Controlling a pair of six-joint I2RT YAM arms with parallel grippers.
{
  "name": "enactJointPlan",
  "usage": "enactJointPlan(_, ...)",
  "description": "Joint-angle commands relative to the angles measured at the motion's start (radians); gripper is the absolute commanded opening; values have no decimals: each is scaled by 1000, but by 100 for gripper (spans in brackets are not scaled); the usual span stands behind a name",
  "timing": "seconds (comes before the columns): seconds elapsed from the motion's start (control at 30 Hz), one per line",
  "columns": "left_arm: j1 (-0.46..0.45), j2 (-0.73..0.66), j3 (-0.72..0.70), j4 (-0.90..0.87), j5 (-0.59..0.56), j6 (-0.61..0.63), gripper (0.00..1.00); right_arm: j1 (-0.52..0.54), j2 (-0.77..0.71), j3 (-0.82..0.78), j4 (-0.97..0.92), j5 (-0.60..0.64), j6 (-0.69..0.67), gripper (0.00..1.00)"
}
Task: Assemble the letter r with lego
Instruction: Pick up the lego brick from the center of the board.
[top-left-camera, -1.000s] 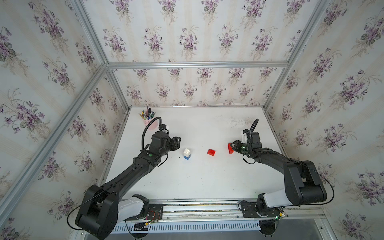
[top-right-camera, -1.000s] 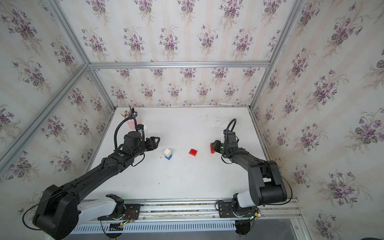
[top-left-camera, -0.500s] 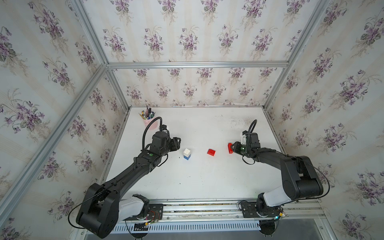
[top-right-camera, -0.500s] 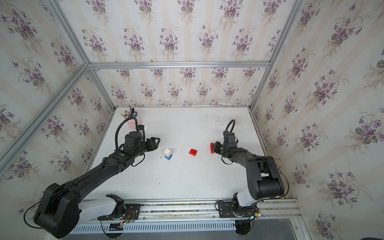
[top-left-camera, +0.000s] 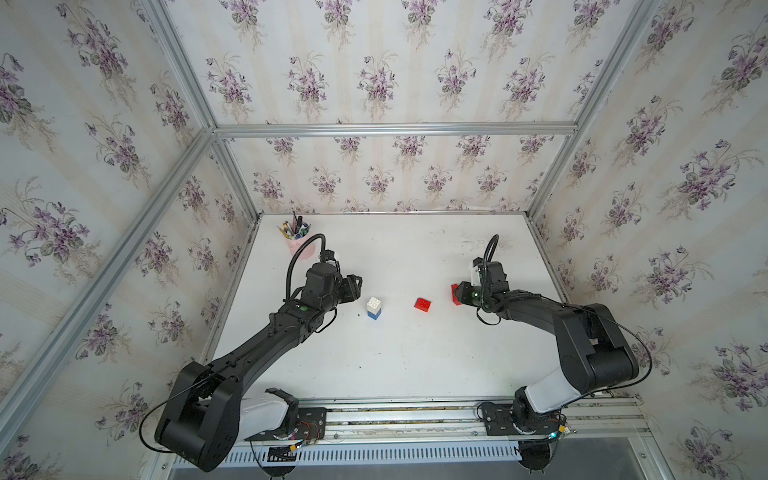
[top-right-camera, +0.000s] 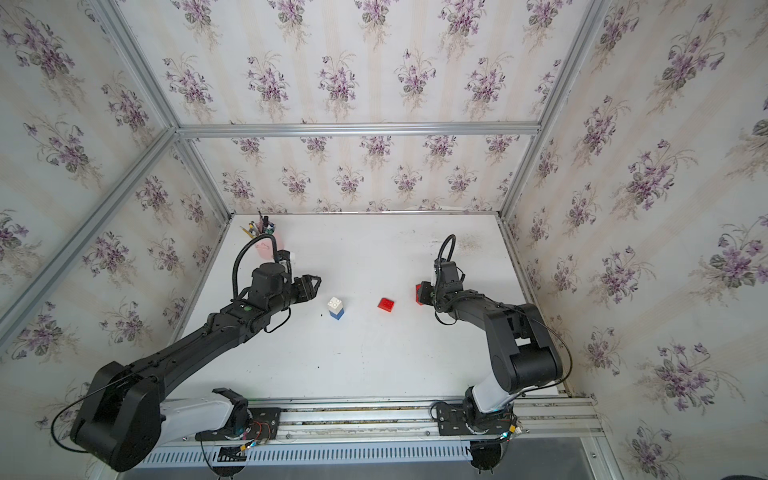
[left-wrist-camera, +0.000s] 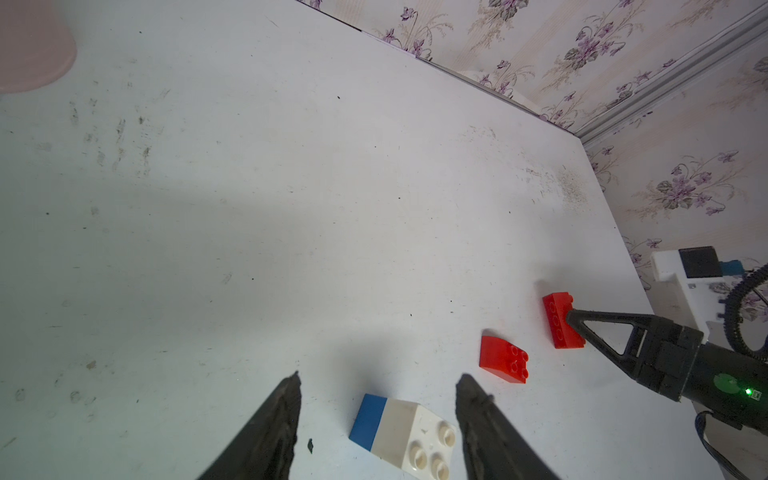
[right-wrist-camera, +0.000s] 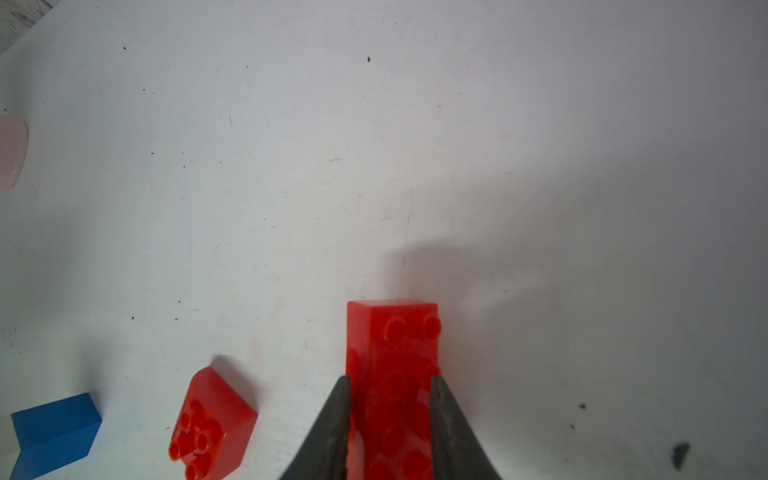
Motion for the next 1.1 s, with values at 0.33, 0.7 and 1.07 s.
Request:
enactJointPlan(0.33, 1, -7, -6, 18, -3, 0, 61, 107, 92, 95, -144, 208, -34, 39)
enactJointPlan(0.7, 1, -20, -25, 28, -15, 0, 62, 109, 89, 164, -210, 202, -115, 47)
enactJointPlan(1.07, 1, -41, -43, 31, -26, 5, 62, 110, 110, 239, -316, 249, -136, 51)
